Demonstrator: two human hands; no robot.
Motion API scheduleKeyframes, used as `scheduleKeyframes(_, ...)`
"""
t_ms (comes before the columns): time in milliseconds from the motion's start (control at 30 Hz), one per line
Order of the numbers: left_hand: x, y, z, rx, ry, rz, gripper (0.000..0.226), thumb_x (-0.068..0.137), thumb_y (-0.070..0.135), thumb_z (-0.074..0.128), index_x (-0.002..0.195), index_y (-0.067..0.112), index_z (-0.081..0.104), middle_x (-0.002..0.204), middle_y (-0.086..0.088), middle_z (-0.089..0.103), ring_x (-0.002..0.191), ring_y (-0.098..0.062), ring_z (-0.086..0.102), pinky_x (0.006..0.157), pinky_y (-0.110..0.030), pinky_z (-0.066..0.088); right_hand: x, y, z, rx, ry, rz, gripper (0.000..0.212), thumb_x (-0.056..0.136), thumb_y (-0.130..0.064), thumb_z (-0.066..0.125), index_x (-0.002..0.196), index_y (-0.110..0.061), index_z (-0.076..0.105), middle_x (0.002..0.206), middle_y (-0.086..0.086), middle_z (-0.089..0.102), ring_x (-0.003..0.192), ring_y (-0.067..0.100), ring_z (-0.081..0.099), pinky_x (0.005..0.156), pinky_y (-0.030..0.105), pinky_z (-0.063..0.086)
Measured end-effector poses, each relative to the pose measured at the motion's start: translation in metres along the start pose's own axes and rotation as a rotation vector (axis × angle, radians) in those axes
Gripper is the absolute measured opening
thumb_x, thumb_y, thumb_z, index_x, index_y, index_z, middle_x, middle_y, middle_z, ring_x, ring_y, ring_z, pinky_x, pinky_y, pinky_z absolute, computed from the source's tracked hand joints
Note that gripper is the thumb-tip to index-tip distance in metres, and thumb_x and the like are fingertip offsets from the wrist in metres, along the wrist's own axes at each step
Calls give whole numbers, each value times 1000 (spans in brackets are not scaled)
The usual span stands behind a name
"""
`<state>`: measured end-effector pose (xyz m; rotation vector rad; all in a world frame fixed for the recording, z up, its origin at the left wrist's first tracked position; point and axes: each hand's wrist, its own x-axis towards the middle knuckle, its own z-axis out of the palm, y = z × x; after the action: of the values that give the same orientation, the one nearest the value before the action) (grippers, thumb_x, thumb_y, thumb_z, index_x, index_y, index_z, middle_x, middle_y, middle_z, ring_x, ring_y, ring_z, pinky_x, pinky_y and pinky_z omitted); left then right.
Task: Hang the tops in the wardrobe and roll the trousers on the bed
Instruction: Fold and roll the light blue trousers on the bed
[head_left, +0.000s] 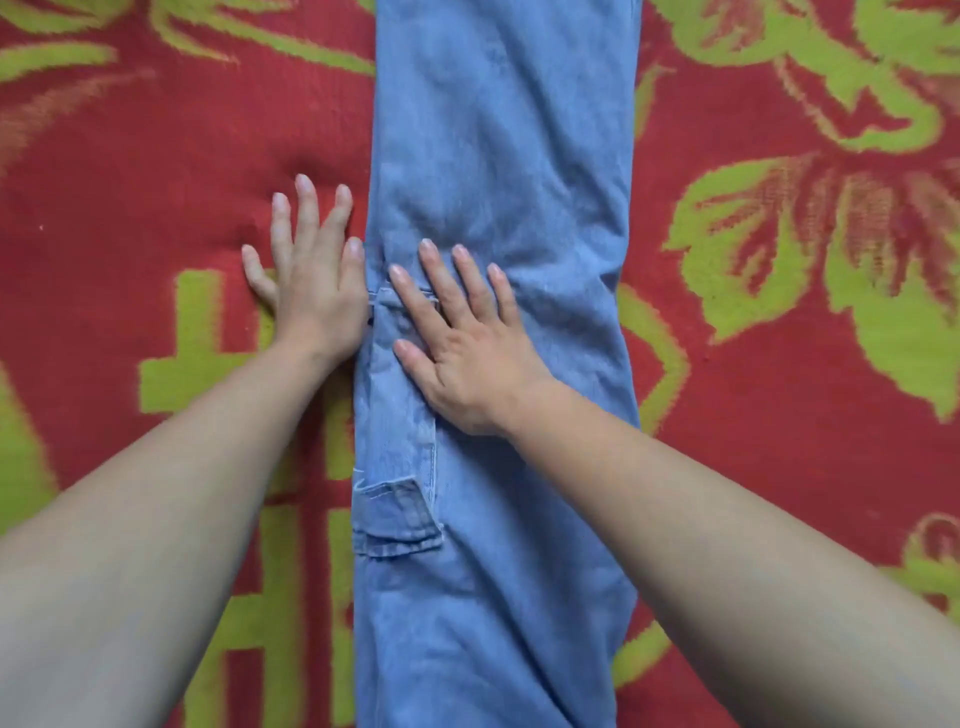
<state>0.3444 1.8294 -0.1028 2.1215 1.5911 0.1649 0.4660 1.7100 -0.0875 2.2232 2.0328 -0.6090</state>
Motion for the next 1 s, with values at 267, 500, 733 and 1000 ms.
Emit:
scheduleKeyframes(267, -78, -4, -35, -361, 30, -116, 48, 105, 37, 30, 129, 4, 55, 143, -17, 50, 135, -28, 42, 109, -35, 28, -80, -7, -9, 118, 289, 246, 64, 100, -49, 42, 155, -18, 31, 164, 16, 15, 152, 33, 10, 122, 50, 7)
scheduleKeyframes(500, -342, -34, -9, -320, -142, -501, 61, 100, 57, 26, 87, 5, 56, 96, -16, 52, 95, -37, 53, 83, -40, 37, -304, -25, 68, 328, 161, 678, 87, 91, -69, 34, 156, -11, 23, 163, 16, 15, 151, 32, 11, 120, 51, 17)
scheduleKeyframes(733, -482, -32, -6, -408, -426, -458, 97, 69, 83, 50, 138, 15, 38, 133, -4, 52, 126, -23, 45, 105, -43, 38, -432, -92, 113, 628, 60, 884, 89, 82, -85, 25, 141, -21, 47, 140, 6, 42, 131, 20, 38, 108, 35, 30)
scheduleKeyframes(1000, -508, -39, -11, -602, -469, -546, 77, 76, 59, 73, 137, 26, 38, 114, 22, 58, 108, -7, 57, 89, -27, 42, -465, -141, 115, 1169, -42, 1058, 90, 69, -93, 31, 135, -35, 50, 126, -8, 60, 122, 17, 53, 101, 32, 37)
